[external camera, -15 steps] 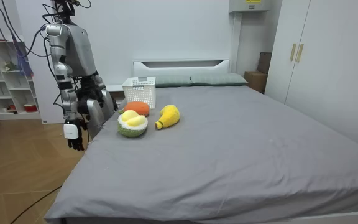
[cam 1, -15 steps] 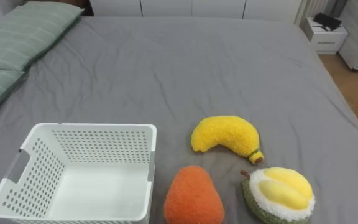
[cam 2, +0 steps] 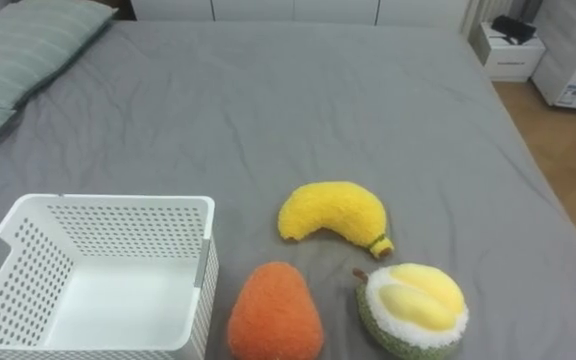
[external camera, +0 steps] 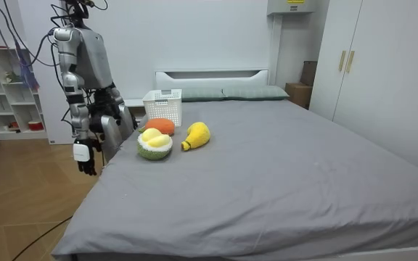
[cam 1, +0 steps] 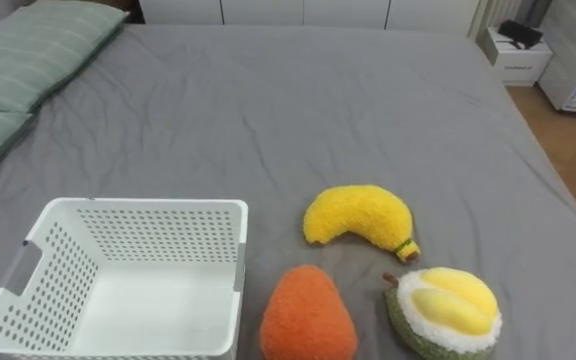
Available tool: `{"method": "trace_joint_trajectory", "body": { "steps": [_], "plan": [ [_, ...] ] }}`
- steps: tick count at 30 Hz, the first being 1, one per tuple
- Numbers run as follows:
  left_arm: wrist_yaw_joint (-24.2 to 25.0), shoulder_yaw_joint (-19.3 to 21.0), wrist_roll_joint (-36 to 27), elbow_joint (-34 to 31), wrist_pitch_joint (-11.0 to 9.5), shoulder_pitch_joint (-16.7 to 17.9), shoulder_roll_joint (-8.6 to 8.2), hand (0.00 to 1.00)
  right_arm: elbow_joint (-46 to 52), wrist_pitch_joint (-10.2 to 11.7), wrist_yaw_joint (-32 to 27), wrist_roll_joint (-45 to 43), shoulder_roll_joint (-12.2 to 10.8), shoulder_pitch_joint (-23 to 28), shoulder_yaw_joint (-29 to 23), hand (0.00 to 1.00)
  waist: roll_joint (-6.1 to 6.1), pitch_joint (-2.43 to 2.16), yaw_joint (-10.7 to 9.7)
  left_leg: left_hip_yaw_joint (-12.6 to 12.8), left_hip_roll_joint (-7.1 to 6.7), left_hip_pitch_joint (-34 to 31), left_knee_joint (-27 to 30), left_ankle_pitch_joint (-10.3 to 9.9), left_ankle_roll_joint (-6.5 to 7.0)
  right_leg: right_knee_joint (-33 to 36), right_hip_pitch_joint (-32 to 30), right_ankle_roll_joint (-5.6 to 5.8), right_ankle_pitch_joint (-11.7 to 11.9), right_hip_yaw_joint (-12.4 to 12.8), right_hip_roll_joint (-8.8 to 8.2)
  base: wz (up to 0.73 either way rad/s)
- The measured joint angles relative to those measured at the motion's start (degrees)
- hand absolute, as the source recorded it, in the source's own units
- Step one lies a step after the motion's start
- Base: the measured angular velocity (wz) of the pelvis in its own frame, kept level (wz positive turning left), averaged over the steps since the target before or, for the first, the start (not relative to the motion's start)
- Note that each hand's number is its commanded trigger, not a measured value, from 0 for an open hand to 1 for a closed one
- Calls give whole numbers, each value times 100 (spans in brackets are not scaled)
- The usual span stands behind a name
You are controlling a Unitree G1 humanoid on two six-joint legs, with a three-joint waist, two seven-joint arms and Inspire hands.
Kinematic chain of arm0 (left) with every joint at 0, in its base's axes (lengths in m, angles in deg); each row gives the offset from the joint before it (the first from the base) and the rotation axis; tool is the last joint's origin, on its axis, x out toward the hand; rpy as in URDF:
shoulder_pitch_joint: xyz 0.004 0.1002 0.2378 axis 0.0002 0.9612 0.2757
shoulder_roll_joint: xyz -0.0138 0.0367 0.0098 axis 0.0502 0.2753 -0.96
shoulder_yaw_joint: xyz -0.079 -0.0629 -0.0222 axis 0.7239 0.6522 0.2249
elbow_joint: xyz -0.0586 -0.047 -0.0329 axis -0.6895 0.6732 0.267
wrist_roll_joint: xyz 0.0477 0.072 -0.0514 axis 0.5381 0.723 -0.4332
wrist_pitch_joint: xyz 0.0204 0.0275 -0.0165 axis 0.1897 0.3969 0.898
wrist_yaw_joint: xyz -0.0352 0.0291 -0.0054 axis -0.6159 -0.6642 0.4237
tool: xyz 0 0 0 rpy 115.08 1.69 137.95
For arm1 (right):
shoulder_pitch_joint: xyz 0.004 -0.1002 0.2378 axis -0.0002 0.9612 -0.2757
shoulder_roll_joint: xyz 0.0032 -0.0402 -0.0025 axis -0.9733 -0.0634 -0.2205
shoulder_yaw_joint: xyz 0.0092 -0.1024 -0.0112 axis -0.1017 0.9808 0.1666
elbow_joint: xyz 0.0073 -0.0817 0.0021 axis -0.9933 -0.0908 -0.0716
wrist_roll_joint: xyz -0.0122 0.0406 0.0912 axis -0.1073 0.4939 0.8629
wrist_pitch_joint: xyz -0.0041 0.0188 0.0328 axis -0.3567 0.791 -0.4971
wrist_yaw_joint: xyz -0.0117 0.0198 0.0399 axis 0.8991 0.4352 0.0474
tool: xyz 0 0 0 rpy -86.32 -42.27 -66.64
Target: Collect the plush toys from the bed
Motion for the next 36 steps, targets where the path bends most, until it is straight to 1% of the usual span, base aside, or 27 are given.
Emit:
{"method": "trace_joint_trajectory", "body": {
  "steps": [4, 7, 9, 10, 11, 12, 13, 14, 15, 16, 17, 18, 19, 20, 21, 23, 24, 25, 26, 27, 28, 29, 30, 31, 33, 34, 36],
  "plan": [
    [1, 88, -59, -4, 1, 112, -3, 0, -139, -3, -3, 473, -10, 22, -122, 0, -3, -5, -61, -7, 6, -45, 5, 1, -2, -75, -10, -1, 30, -5, 15, 0],
    [1, 272, -70, -2, 7, 240, 0, 0, -177, -5, -17, 699, -13, 40, -439, 0, -15, -7, -207, -16, 4, -50, 2, 1, -5, -82, -11, -1, 31, -8, 17, 0],
    [1, 334, -78, -5, 10, 347, 39, 0, -179, -3, -111, 1001, -9, 98, -809, 0, -29, -7, -330, 9, 6, -37, -7, 0, -7, -69, -4, -1, 31, 3, 22, -2],
    [1, 356, -83, -4, 16, 376, 45, 0, -176, 0, -143, 1179, -2, 108, -963, 0, -32, -7, -351, 12, 7, -31, -11, -1, -8, -73, -7, -1, 31, 9, 22, -6],
    [1, 546, -82, -5, 40, 426, 47, 0, -171, 14, -172, 1492, 38, 104, -1377, 0, -51, -7, -427, 10, 6, -27, -17, -1, -8, -82, -8, -1, 30, 14, 20, -6],
    [1, 729, -78, -7, 75, 469, 73, 0, -136, 16, -177, 1688, 105, 69, -1741, 0, -81, -7, -501, 22, 7, -22, -28, -4, -10, -80, -12, -2, 27, 26, 19, -6],
    [2, 798, -81, -9, 89, 494, 94, 0, -96, 15, -190, 1749, 147, 55, -1920, 0, -99, -6, -516, 36, 8, -14, -33, -4, -10, -80, -13, -4, 22, 33, 19, -10],
    [2, 922, -66, -13, 101, 534, 147, 0, 33, 15, -232, 1873, 262, 40, -2186, 0, -128, -5, -528, 56, 10, 0, -38, -8, -12, -76, -7, -6, 19, 34, 16, -9],
    [3, 1024, 1, -15, 137, 544, 237, 0, 181, 7, -330, 1947, 403, -19, -2376, 0, -172, -2, -557, 58, 8, 3, -40, -8, -11, -62, -7, -6, 16, 32, 11, -6],
    [3, 1046, 41, -16, 141, 554, 376, 0, 389, 37, -460, 2008, 556, -88, -2445, 0, -214, 6, -574, 64, 10, 0, -27, -8, -11, -67, -8, -5, 18, 30, 12, 0],
    [3, 1042, 45, -18, 139, 558, 441, 0, 449, 80, -503, 2059, 622, -125, -2479, 0, -227, 12, -580, 72, 12, 3, -14, -8, -12, -67, -9, -7, 20, 29, 14, 0],
    [3, 1049, 78, -82, 138, 547, 543, 0, 621, 147, -628, 2045, 753, -244, -2546, 0, -316, -11, -611, 78, 13, 7, -6, -7, -13, -61, -16, -9, 22, 39, 21, 0],
    [3, 1057, 188, -126, 138, 550, 596, 0, 829, 196, -737, 1932, 858, -363, -2650, 0, -328, 6, -615, 90, 15, 3, -4, -7, -13, -67, -27, -8, 28, 48, 24, -3],
    [3, 1053, 210, -141, 138, 544, 611, 0, 952, 213, -798, 1883, 905, -425, -2708, 0, -348, 3, -618, 96, 14, 4, -4, -7, -13, -68, -32, -7, 30, 49, 23, -3],
    [3, 1020, 278, -173, 139, 532, 627, 0, 1187, 263, -892, 1752, 986, -552, -2705, 0, -370, 3, -619, 95, 13, 1, -4, -7, -13, -75, -39, -5, 34, 49, 23, 0],
    [3, 942, 411, -283, 140, 526, 618, 0, 1783, 318, -1019, 1493, 1002, -613, -2696, 0, -397, 2, -614, 93, 13, -57, -5, -7, -12, -79, -77, -5, 51, 49, 24, 0],
    [2, 868, 483, -359, 142, 513, 606, 0, 2217, 328, -1108, 1367, 998, -638, -2643, 0, -394, -10, -596, 105, 14, -87, -4, -5, -12, -76, -141, -3, 62, 72, 32, -3],
    [2, 866, 524, -402, 142, 505, 589, 0, 2475, 329, -1156, 1262, 991, -640, -2594, 0, -357, -29, -585, 118, 17, -117, -2, -5, -12, -80, -172, -3, 69, 88, 38, -5],
    [1, 790, 527, -464, 142, 495, 574, 0, 3021, 337, -1267, 1079, 987, -649, -2434, 0, -386, -51, -583, 122, 17, -169, -1, -4, -12, -56, -227, -9, 79, 90, 38, -4],
    [0, 757, 529, -469, 152, 470, 574, 0, 3560, 342, -1382, 804, 985, -647, -2238, 0, -364, -51, -579, 126, 18, -185, -5, -3, -13, -46, -244, -10, 83, 91, 41, 0],
    [-3, 752, 529, -469, 161, 462, 575, 0, 3800, 364, -1430, 662, 983, -652, -2152, 0, -364, -48, -572, 126, 19, -186, -6, -4, -13, -52, -245, -10, 83, 90, 42, 0],
    [-16, 692, 532, -472, 163, 457, 581, 0, 4149, 445, -1501, 332, 977, -692, -1976, 0, -365, -44, -552, 126, 22, -194, -7, -4, -14, -62, -246, -10, 83, 91, 47, 0],
    [-36, 647, 535, -470, 163, 434, 573, 0, 4451, 462, -1547, -58, 957, -736, -1890, 0, -368, -44, -504, 124, 22, -211, -14, -5, -15, -70, -259, -10, 83, 86, 47, 5],
    [-47, 641, 532, -473, 163, 427, 561, 0, 4636, 475, -1563, -406, 955, -796, -1787, 0, -374, -47, -458, 111, 23, -232, -16, -6, -15, -77, -269, -10, 83, 61, 44, 7],
    [-57, 560, 530, -469, 172, 437, 559, 0, 4764, 475, -1554, -768, 946, -919, -1680, 0, -385, -48, -420, 83, 23, -241, -15, -6, -15, -79, -263, -10, 83, 19, 36, 9],
    [-57, 529, 526, -469, 193, 446, 548, 0, 4901, 470, -1555, -1027, 937, -934, -1596, 0, -382, -46, -368, 84, 23, -237, -15, -6, -15, -79, -260, -10, 83, 19, 37, 3],
    [-57, 527, 531, -469, 198, 446, 513, 0, 5233, 466, -1543, -1437, 861, -918, -1556, 0, -357, -31, -307, 89, 23, -244, -15, -6, -15, -71, -273, -10, 83, 23, 37, 0]
  ]
}}
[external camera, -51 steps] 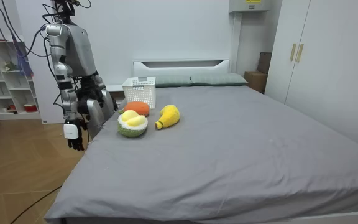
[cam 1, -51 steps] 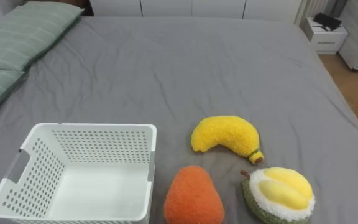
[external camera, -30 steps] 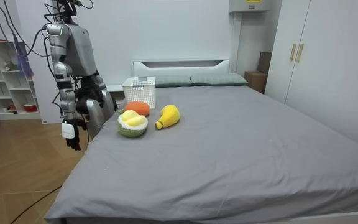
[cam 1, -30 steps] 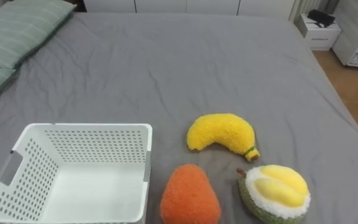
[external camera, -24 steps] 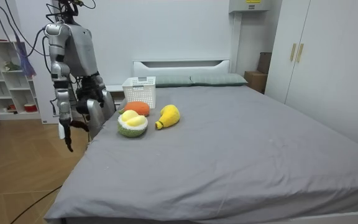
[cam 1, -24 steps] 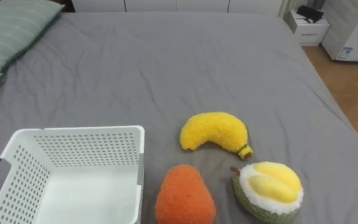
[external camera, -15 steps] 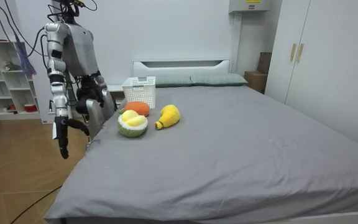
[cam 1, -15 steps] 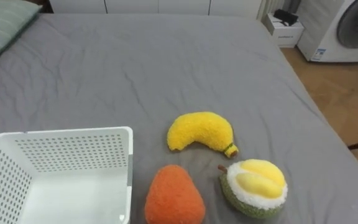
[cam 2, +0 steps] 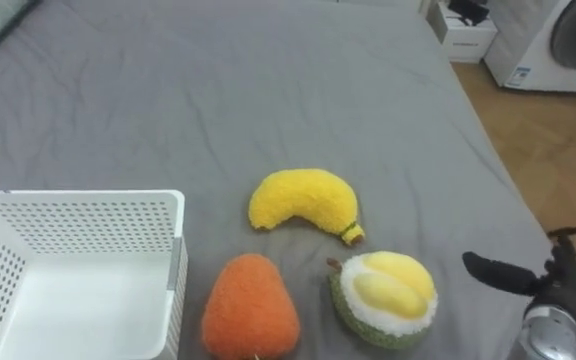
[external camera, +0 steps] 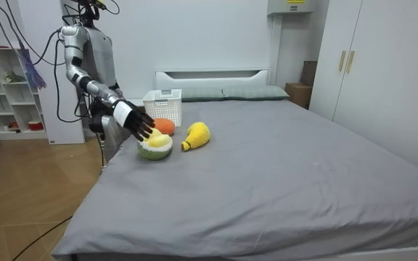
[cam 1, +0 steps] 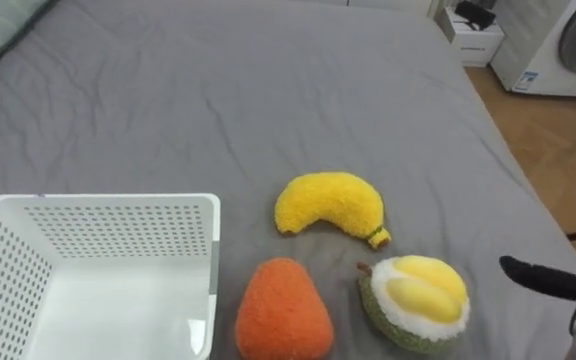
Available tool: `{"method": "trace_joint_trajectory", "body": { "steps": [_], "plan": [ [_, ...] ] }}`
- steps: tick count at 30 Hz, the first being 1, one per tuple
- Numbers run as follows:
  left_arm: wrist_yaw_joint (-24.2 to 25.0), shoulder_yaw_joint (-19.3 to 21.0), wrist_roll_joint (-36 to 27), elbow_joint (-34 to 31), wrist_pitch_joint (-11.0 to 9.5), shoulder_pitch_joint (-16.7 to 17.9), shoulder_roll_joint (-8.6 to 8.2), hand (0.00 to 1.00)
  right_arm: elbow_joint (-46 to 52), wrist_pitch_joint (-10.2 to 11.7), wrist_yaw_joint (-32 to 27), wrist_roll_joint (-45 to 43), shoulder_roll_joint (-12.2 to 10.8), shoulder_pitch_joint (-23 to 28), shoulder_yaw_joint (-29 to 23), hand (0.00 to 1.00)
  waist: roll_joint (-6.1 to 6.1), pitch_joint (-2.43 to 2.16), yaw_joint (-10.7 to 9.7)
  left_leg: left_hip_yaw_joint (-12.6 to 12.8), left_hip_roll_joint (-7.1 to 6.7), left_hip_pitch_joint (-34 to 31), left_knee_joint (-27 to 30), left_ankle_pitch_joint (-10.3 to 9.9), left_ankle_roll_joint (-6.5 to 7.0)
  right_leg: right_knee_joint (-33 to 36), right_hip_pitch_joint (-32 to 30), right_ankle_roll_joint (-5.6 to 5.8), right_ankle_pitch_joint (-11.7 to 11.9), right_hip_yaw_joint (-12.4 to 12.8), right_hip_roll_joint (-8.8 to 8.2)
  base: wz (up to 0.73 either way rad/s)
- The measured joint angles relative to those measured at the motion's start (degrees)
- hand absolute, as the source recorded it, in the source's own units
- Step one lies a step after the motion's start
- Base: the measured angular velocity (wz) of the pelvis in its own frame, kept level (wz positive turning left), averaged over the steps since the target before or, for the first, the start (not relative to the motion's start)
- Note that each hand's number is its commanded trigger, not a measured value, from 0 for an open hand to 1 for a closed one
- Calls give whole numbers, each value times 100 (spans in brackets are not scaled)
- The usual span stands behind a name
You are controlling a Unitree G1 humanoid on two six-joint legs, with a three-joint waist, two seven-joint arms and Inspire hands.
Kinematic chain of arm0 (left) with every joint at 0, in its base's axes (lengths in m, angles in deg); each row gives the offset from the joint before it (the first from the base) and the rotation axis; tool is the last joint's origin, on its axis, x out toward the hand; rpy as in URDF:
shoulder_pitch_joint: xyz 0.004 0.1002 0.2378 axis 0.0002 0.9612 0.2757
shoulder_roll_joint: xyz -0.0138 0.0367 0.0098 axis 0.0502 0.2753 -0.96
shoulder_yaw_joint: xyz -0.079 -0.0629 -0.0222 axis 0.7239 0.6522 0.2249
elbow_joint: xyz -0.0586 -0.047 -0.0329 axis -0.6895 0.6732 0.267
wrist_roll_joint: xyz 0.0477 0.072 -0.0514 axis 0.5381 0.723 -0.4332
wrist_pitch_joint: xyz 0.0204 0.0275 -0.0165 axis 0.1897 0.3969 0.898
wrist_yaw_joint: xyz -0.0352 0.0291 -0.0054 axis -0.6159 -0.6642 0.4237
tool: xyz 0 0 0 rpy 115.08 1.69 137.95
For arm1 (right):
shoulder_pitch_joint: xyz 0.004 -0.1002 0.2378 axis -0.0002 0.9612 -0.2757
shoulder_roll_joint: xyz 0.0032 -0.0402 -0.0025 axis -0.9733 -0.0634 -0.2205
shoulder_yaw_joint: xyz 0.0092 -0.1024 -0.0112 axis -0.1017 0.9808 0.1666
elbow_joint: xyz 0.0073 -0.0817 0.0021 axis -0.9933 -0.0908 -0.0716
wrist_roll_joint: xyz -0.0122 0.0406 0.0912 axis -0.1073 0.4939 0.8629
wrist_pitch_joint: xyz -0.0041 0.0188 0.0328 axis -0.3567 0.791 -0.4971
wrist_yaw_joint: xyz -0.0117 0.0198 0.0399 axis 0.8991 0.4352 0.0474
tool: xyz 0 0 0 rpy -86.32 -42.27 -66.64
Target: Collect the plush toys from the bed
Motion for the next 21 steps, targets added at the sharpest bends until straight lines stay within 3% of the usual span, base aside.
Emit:
{"method": "trace_joint_trajectory", "body": {
  "steps": [4, 10, 15, 21],
  "plan": [
    [0, 5, 24, -2, 0, -4, -56, 0, 414, 18, 98, -592, -62, -33, 166, 0, 10, -5, 50, -13, 1, -7, 1, 0, 0, 3, 39, 0, 0, -3, 0, 0],
    [0, -164, -119, 4, 13, -2, -101, 0, 417, -21, 712, -1721, -83, -55, 907, 0, -9, -10, 166, -34, 1, -17, 3, 1, 0, 3, 37, -3, 3, -10, -3, 0],
    [-3, -338, -122, -6, 15, -5, -97, 0, -22, -26, 1148, -2066, -89, -28, 1496, 0, -11, -14, 226, -74, -6, -14, 3, 2, 1, 3, 53, -4, 6, -40, -8, 2],
    [0, -340, -225, -1, 19, 24, -97, 0, -407, -128, 1712, -2232, -94, -29, 1566, 0, -39, -9, 323, -151, -14, -7, 11, 5, -1, -15, 129, -4, 6, -92, -14, 5]
  ]
}}
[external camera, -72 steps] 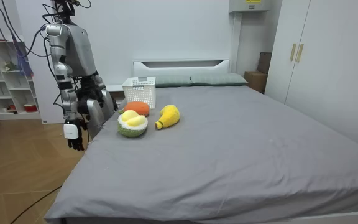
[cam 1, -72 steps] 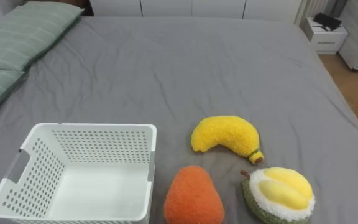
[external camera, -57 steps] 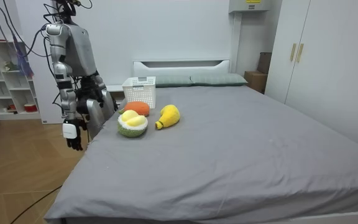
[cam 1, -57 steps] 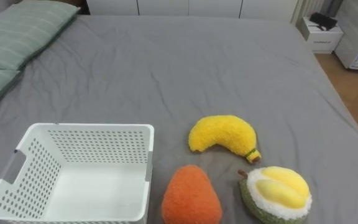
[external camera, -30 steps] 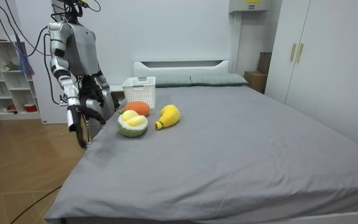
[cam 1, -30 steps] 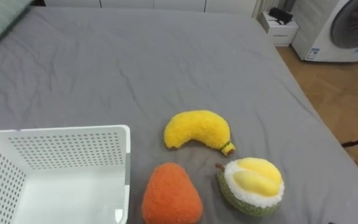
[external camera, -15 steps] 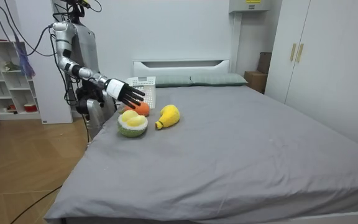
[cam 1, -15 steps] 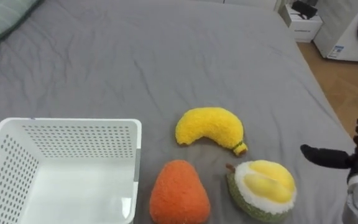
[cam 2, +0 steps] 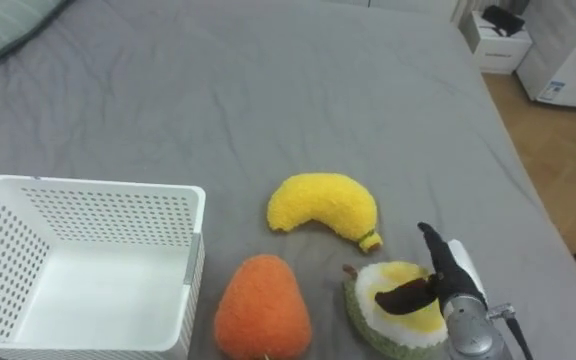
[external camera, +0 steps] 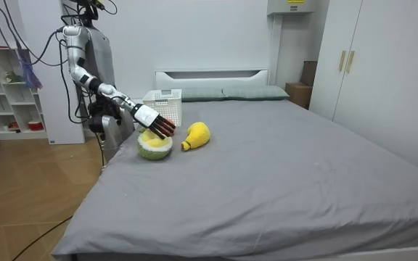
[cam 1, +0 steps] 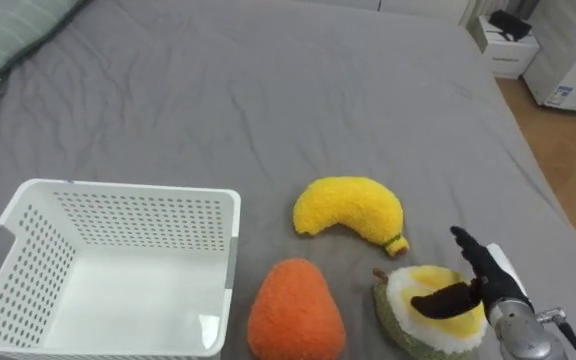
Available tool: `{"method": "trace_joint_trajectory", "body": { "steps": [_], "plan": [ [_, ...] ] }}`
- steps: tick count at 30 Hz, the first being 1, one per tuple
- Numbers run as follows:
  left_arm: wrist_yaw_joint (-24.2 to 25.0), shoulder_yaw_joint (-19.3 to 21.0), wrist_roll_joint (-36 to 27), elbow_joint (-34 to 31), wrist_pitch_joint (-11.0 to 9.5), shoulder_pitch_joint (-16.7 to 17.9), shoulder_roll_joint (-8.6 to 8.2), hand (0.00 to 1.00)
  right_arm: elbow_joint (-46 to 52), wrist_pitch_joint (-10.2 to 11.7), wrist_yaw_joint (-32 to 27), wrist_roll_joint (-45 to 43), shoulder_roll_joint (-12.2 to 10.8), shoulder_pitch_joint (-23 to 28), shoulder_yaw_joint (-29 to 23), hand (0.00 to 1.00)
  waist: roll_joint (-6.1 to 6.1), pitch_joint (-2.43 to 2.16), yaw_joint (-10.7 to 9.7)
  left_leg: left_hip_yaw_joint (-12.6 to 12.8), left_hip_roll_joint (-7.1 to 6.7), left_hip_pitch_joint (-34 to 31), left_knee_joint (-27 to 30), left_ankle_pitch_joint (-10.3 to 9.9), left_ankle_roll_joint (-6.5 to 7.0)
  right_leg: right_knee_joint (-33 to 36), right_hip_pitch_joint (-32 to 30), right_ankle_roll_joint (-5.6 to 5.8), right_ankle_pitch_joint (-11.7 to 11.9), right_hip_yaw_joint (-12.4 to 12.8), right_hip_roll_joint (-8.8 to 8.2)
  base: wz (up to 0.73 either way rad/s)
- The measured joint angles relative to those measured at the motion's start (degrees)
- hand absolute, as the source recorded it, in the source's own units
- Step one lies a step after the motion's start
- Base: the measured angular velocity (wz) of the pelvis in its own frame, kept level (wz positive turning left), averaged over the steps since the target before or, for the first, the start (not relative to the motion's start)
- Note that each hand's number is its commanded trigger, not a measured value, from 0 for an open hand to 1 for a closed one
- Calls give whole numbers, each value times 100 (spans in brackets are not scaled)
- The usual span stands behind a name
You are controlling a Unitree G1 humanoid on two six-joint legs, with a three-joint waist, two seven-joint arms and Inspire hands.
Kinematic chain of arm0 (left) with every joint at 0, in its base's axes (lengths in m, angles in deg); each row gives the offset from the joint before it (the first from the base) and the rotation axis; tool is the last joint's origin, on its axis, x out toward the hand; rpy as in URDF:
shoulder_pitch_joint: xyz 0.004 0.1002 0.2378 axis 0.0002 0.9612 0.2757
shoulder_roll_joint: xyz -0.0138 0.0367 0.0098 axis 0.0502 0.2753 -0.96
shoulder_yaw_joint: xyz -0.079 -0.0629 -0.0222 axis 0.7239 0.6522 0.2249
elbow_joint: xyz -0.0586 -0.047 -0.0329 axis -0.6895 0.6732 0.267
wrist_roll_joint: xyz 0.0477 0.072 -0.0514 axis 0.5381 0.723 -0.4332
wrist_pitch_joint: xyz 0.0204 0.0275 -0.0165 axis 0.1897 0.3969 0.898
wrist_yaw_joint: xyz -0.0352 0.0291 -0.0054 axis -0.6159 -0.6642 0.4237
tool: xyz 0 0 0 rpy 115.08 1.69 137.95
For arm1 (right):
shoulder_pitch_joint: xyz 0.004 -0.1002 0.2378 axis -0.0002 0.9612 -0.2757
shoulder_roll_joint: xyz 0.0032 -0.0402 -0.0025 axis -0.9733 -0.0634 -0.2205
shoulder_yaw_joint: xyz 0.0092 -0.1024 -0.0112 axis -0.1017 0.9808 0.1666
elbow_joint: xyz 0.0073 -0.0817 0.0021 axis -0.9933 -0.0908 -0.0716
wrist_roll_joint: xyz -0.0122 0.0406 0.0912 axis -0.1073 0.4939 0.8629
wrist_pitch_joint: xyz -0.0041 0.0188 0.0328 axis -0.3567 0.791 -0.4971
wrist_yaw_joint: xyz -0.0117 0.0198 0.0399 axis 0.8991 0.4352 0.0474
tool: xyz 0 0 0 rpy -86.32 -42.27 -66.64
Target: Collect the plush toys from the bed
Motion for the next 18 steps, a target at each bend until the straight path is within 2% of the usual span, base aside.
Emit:
{"method": "trace_joint_trajectory", "body": {
  "steps": [3, 6, 10, 14, 17, 18],
  "plan": [
    [-1, 28, 3, -19, 1, 5, 34, 0, -482, 63, 216, -301, 1, -55, 2, 0, -71, -7, 35, -8, 2, -1, 29, 0, -1, -8, 18, 0, 0, -20, -1, 3],
    [-2, 34, 7, -62, 3, 14, 51, 0, -903, 24, 348, -706, 2, -58, -8, 0, -121, 7, 124, -7, 2, -8, 42, -1, -1, -8, 10, -1, 0, -13, -1, 0],
    [-1, 82, 92, -62, 8, -18, 57, 0, -960, 35, 539, -954, 27, -66, -25, 0, -115, 12, 126, -18, 4, -17, 60, -3, -1, -33, 7, -2, 5, -22, 0, 1],
    [1, 82, 107, -60, 29, -70, 64, 0, -1057, 46, 629, -959, 48, -107, -25, 0, -75, -17, 138, -41, 8, -32, 63, -3, -1, -91, 21, -3, 37, -47, 9, 3],
    [29, 78, 107, -60, 42, -102, 64, 0, -1057, 45, 704, -998, 48, -107, -22, 0, -39, -19, 147, -71, 11, -47, 73, -3, -1, -91, 20, -8, 41, -85, 8, 4],
    [34, 76, 101, -63, 44, -102, 64, 0, -1062, 45, 721, -1053, 49, -110, -13, 10, -25, -18, 157, -67, 14, -46, 72, -3, -1, -89, 21, -9, 42, -82, 10, 0]
  ]
}}
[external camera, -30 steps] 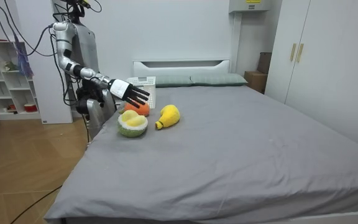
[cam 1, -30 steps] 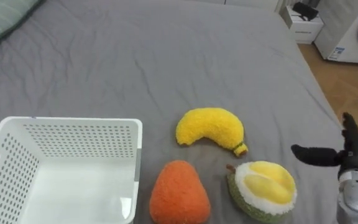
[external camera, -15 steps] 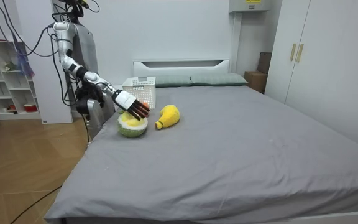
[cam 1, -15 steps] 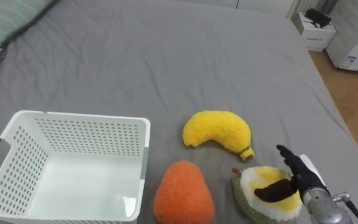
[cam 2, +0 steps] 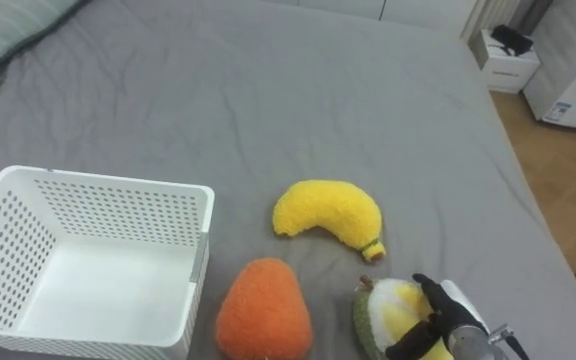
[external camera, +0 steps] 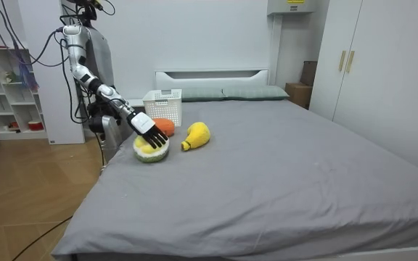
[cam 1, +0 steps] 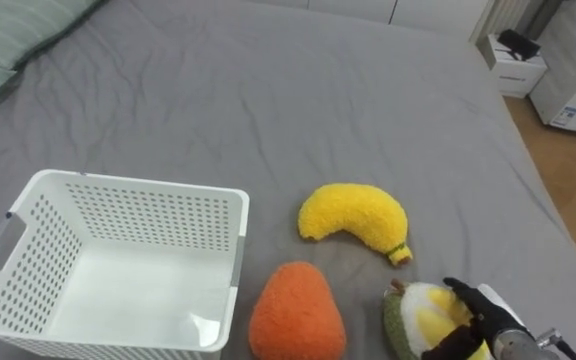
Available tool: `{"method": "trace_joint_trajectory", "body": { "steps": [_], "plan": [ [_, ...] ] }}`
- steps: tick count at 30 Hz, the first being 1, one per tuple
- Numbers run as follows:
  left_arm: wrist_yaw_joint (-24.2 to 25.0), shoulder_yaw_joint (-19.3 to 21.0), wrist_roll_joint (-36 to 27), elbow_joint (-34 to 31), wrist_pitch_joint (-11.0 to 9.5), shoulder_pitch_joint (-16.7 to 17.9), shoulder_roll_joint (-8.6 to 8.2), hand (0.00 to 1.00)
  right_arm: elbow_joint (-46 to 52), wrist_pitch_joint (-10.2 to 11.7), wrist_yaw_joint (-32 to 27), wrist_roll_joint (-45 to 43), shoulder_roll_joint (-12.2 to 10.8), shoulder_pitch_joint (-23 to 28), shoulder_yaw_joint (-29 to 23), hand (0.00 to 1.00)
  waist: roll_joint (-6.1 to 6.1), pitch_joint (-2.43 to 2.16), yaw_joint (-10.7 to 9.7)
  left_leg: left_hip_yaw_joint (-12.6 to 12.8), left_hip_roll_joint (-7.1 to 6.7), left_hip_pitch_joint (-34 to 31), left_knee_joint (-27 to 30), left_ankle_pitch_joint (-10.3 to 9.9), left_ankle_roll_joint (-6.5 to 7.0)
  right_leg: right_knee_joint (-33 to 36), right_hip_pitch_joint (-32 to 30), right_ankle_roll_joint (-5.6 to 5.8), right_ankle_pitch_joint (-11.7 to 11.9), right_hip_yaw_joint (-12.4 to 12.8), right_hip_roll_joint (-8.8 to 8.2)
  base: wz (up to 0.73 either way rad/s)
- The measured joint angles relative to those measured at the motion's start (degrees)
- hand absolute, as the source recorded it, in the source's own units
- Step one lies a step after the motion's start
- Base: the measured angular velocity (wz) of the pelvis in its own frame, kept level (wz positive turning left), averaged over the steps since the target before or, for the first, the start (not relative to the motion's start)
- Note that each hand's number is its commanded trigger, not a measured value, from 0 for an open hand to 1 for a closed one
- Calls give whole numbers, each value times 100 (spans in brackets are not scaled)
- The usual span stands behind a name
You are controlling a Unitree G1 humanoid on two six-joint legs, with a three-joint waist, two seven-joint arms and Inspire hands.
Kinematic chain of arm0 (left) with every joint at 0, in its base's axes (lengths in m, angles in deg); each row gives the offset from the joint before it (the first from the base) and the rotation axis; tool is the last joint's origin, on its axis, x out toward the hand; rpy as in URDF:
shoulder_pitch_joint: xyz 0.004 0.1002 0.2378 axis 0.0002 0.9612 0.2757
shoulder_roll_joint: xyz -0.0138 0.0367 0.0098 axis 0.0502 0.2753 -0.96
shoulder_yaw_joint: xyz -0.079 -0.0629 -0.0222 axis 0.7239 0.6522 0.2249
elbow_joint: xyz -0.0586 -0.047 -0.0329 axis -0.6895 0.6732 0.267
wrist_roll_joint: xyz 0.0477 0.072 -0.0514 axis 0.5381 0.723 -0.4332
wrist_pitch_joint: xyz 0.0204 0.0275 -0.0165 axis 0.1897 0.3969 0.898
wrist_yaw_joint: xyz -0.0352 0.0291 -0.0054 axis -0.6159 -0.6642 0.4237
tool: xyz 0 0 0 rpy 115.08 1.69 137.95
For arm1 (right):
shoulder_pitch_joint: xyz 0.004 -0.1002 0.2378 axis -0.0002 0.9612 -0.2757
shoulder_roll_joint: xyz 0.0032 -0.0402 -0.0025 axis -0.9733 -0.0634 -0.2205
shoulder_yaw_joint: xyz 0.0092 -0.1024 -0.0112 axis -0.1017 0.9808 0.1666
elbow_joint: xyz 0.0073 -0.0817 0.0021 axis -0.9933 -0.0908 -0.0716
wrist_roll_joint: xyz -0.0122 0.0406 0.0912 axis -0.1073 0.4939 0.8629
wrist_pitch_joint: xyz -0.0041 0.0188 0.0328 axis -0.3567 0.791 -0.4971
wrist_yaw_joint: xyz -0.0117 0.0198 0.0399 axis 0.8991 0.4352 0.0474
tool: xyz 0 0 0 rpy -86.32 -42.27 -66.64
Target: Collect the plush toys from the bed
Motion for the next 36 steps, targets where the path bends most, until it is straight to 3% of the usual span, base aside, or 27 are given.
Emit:
{"method": "trace_joint_trajectory", "body": {
  "steps": [1, 2, 3, 12, 36],
  "plan": [
    [0, -4, -1, -3, 1, -1, 0, 0, -15, 0, -1, -42, 0, 0, 5, 33, 12, 1, 1, 1, 1, 0, 0, 0, 0, 2, 0, -1, 0, 1, 0, 0],
    [0, -5, -1, -5, 1, -3, 0, 0, -33, 1, -2, -58, 0, -2, 5, 78, 16, 3, 1, 1, 1, 0, 0, 0, 0, 3, -1, -1, 1, 1, 1, 0],
    [0, -5, -1, -12, 1, -14, 0, 0, -83, 2, -6, -72, 0, -10, 6, 100, 18, 3, 2, 1, 1, 0, -1, 0, 0, 5, -1, -1, 1, 1, 0, 0],
    [-2, -25, 4, -15, 0, -5, 0, 0, -136, -13, -104, -367, 98, -80, 6, 100, 17, 4, 15, 4, 1, -3, -2, -1, -1, 8, 4, -2, 2, 5, 1, 0],
    [2, -45, 11, -25, -7, -61, -14, 0, -150, -10, -55, -610, -1, -80, 48, 100, -16, 2, 7, 6, 0, -58, 1, 0, -1, 8, -9, -3, 3, -7, -2, 0]
  ]
}}
